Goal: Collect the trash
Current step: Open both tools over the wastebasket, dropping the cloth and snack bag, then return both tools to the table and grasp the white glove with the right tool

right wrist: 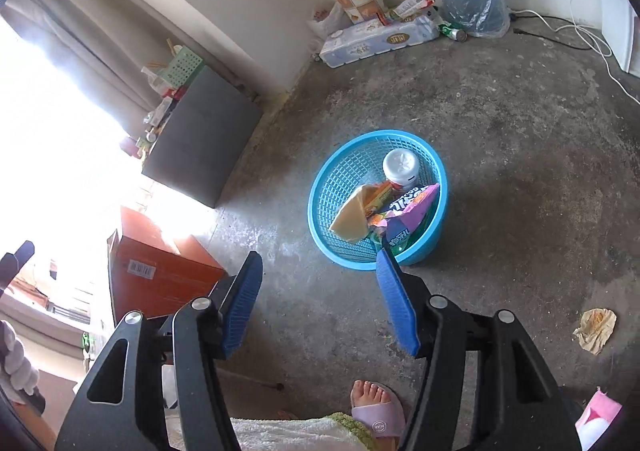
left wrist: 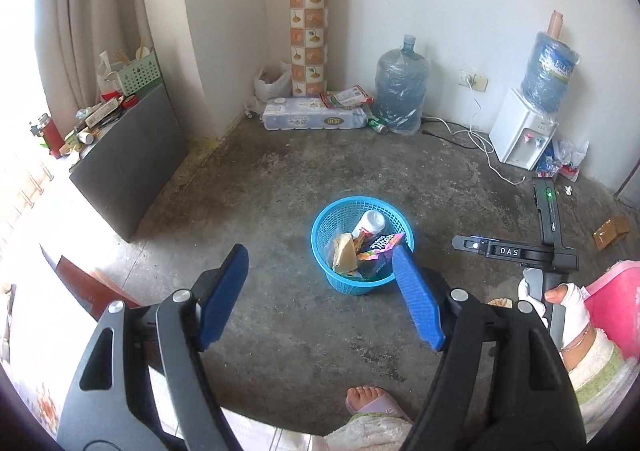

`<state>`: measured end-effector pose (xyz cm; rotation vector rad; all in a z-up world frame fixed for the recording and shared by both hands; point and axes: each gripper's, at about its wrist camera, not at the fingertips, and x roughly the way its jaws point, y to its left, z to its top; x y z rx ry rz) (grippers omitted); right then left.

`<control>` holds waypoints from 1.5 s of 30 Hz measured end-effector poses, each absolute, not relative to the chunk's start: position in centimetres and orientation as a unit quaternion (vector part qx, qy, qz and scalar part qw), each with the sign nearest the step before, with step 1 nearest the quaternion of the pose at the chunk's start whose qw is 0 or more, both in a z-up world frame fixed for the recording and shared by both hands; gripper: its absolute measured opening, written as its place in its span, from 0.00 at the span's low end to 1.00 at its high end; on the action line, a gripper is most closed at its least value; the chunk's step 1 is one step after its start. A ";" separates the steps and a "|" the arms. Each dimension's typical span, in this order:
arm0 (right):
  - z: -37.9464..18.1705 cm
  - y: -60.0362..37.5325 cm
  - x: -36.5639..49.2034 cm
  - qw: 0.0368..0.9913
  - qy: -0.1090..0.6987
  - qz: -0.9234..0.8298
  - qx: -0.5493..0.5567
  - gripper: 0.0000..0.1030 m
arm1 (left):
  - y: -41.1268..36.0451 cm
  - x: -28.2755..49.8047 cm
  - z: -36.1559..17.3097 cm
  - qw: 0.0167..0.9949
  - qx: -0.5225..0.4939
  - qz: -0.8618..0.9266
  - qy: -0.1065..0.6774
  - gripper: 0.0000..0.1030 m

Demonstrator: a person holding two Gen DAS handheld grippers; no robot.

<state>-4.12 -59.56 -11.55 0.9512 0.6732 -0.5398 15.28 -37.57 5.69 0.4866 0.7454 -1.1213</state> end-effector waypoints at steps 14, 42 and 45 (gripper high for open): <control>-2.0 -48.0 1.8 0.858 0.354 -0.108 0.355 0.70 | -11.3 13.8 6.0 0.853 0.045 -0.372 0.362 0.72; -1.2 -11.9 25.6 0.799 0.521 0.206 0.219 0.70 | 16.2 19.3 0.6 0.881 -0.214 -0.161 0.390 0.73; -1.6 -10.9 26.8 0.800 0.531 0.196 0.202 0.66 | 16.1 20.4 -0.1 0.873 -0.223 -0.170 0.398 0.73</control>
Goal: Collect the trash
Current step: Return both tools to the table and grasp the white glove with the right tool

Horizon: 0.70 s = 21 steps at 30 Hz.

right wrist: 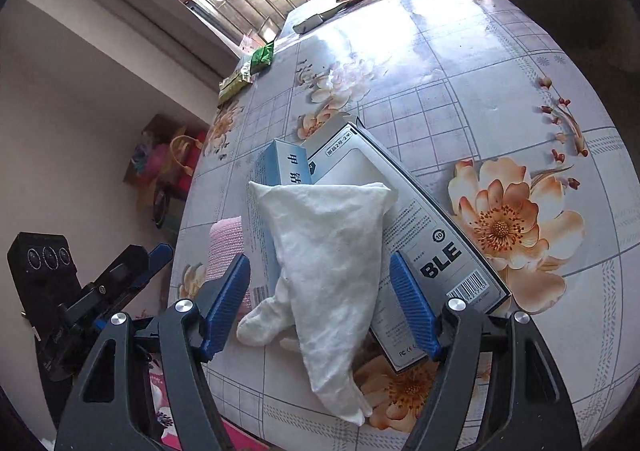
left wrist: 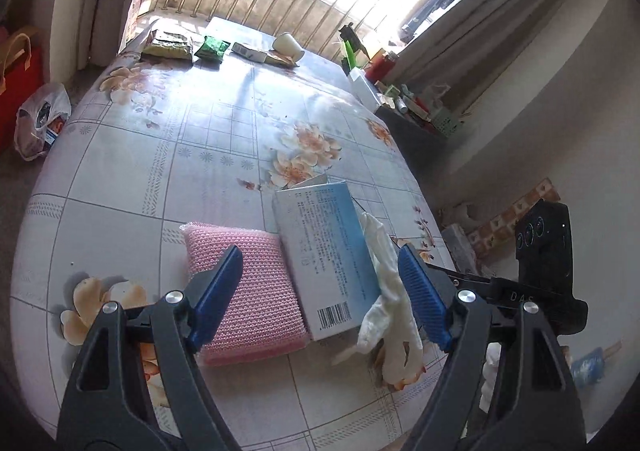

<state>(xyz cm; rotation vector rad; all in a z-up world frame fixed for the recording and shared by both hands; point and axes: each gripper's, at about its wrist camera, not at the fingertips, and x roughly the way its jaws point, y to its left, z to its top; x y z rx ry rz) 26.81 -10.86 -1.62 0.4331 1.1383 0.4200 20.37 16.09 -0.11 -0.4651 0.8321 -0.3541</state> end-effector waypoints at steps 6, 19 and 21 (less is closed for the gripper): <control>-3.0 -10.4 27.4 0.793 0.549 0.186 0.188 0.51 | 15.0 21.8 -1.1 0.868 -0.219 -0.180 0.407 0.73; -4.2 -11.6 27.4 0.793 0.543 0.170 0.219 0.14 | 11.7 25.6 -1.9 0.862 -0.203 -0.149 0.440 0.77; -4.2 -12.0 27.2 0.795 0.538 0.166 0.227 0.12 | 11.3 26.1 -2.3 0.858 -0.201 -0.141 0.450 0.77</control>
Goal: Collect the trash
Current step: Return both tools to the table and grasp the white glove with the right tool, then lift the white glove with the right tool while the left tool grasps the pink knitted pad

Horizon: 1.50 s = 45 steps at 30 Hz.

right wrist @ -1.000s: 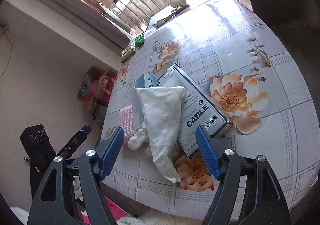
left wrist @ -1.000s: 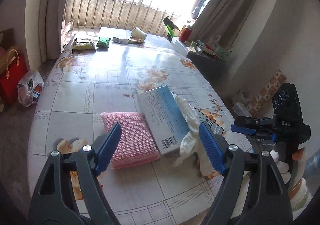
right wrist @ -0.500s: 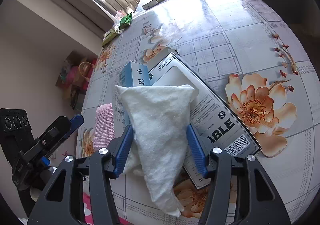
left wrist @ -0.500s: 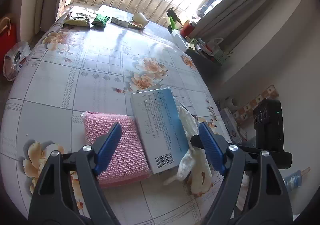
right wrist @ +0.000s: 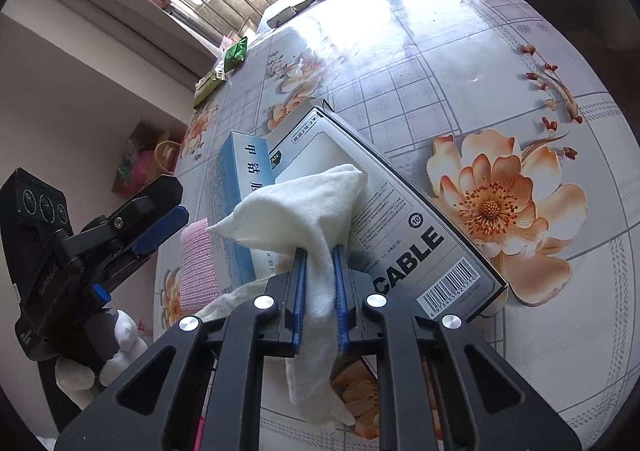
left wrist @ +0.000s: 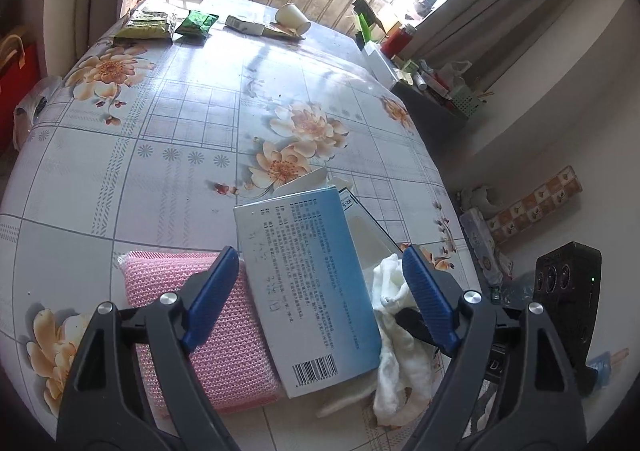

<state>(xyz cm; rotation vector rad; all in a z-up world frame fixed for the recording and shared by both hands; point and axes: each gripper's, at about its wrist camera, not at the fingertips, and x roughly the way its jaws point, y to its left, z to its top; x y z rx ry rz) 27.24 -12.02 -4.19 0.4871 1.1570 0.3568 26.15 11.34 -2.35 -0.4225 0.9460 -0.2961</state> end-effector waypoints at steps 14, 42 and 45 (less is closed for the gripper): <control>-1.6 -15.6 25.4 0.823 0.494 0.138 0.245 0.11 | 9.2 27.2 -3.9 0.860 -0.145 -0.107 0.478 0.75; -1.6 -21.1 21.2 0.834 0.468 0.078 0.280 0.11 | 7.5 22.6 -4.2 0.852 -0.123 -0.181 0.475 0.66; -1.9 -21.1 21.3 0.833 0.468 0.080 0.284 0.11 | 9.4 22.9 -5.3 0.848 -0.135 -0.158 0.488 0.66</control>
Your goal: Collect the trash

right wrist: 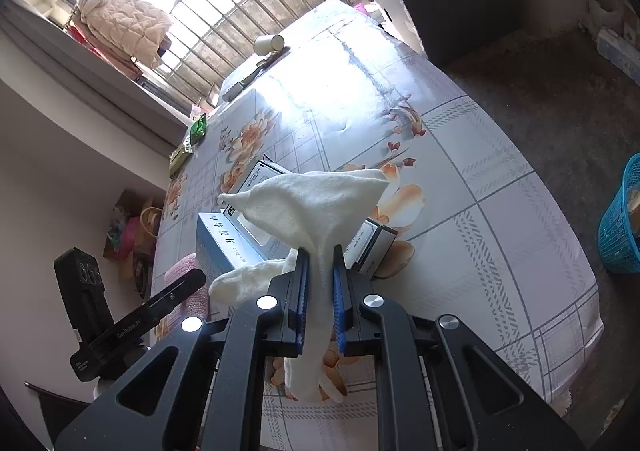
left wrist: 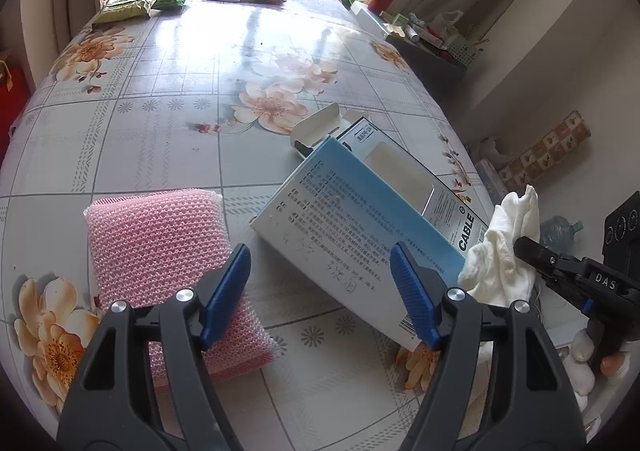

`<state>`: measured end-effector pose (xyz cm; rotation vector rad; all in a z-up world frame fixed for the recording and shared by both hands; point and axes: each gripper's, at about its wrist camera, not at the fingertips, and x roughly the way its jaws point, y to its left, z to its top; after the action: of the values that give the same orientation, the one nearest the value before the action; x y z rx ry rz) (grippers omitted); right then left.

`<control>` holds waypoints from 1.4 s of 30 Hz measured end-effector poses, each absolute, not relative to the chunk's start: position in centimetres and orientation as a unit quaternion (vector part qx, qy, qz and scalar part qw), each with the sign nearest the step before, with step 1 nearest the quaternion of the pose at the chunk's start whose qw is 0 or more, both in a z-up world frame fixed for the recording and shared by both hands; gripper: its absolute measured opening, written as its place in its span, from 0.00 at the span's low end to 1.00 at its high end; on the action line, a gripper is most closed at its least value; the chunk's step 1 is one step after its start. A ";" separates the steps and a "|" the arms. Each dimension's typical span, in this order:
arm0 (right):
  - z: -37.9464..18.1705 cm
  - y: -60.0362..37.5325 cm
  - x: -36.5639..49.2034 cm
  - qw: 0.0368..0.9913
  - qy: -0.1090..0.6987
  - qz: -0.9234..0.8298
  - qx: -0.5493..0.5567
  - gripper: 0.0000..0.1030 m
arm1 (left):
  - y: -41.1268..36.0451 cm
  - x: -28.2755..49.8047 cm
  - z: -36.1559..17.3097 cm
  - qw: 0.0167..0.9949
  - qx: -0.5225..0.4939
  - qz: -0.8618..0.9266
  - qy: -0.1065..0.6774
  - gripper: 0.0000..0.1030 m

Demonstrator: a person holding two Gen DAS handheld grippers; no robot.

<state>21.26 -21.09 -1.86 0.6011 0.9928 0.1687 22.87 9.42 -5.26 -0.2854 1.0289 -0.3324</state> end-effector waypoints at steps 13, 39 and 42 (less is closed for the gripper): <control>-2.0 -21.1 21.3 0.831 0.469 0.088 0.285 0.11 | 16.7 21.3 -0.9 0.897 -0.109 -0.114 0.412 0.73; -2.5 -20.7 21.5 0.824 0.477 0.091 0.292 0.11 | 18.0 22.6 -6.6 0.848 -0.103 -0.008 0.519 0.83; -2.6 -20.6 21.6 0.824 0.478 0.091 0.292 0.11 | 17.5 22.6 -6.5 0.852 -0.081 -0.001 0.517 0.83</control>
<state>21.56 -20.57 -2.58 0.6199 1.0161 0.1941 22.60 17.53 -6.51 -0.1707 1.0883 -0.0029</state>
